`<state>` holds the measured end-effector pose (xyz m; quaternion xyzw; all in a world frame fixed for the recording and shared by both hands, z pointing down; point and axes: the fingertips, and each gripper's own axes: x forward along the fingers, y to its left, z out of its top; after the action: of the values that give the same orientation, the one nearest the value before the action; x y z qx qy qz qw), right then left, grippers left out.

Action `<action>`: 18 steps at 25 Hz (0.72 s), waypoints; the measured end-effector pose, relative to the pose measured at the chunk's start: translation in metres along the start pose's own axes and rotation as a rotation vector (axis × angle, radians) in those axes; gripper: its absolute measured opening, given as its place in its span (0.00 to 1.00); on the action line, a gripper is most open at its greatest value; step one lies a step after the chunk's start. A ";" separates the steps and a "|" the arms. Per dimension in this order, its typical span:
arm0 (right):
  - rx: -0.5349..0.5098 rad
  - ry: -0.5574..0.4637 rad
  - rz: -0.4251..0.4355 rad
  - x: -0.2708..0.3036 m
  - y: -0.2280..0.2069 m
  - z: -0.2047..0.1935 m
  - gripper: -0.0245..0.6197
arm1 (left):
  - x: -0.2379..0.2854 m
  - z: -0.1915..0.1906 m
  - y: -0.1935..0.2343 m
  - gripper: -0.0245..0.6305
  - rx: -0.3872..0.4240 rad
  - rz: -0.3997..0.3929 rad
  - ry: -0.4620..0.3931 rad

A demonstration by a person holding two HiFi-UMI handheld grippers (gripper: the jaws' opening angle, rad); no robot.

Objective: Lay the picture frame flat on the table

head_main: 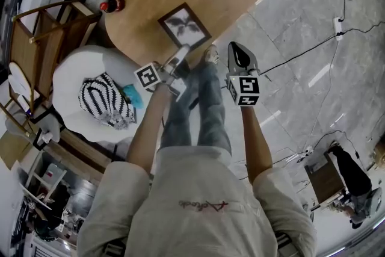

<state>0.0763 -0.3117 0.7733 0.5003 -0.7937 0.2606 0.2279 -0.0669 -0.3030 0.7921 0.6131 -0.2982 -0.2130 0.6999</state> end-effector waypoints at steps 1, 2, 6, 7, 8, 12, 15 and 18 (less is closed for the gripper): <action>0.001 0.001 0.001 0.002 0.000 -0.004 0.04 | -0.001 -0.001 0.005 0.14 -0.006 0.003 0.000; 0.002 0.002 0.003 0.003 0.000 -0.009 0.04 | -0.001 -0.003 0.010 0.14 -0.012 0.006 0.000; 0.010 0.018 0.012 0.008 0.003 -0.028 0.04 | -0.002 -0.007 0.031 0.14 -0.030 0.026 0.000; 0.012 0.024 0.013 0.010 0.002 -0.033 0.04 | -0.002 -0.007 0.036 0.14 -0.029 0.032 0.001; 0.014 0.028 0.015 0.011 0.002 -0.037 0.05 | -0.001 -0.007 0.041 0.14 -0.024 0.038 0.003; 0.019 0.035 0.020 0.013 0.003 -0.048 0.04 | 0.000 -0.008 0.058 0.14 -0.024 0.054 0.003; 0.015 0.033 0.023 0.016 0.003 -0.049 0.04 | 0.005 -0.003 0.064 0.14 -0.032 0.055 -0.005; 0.013 0.035 0.027 0.019 0.002 -0.047 0.04 | 0.017 0.003 0.067 0.14 -0.017 0.047 0.006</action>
<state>0.0720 -0.2937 0.8209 0.4866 -0.7944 0.2777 0.2349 -0.0613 -0.3059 0.8609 0.6008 -0.3086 -0.1974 0.7106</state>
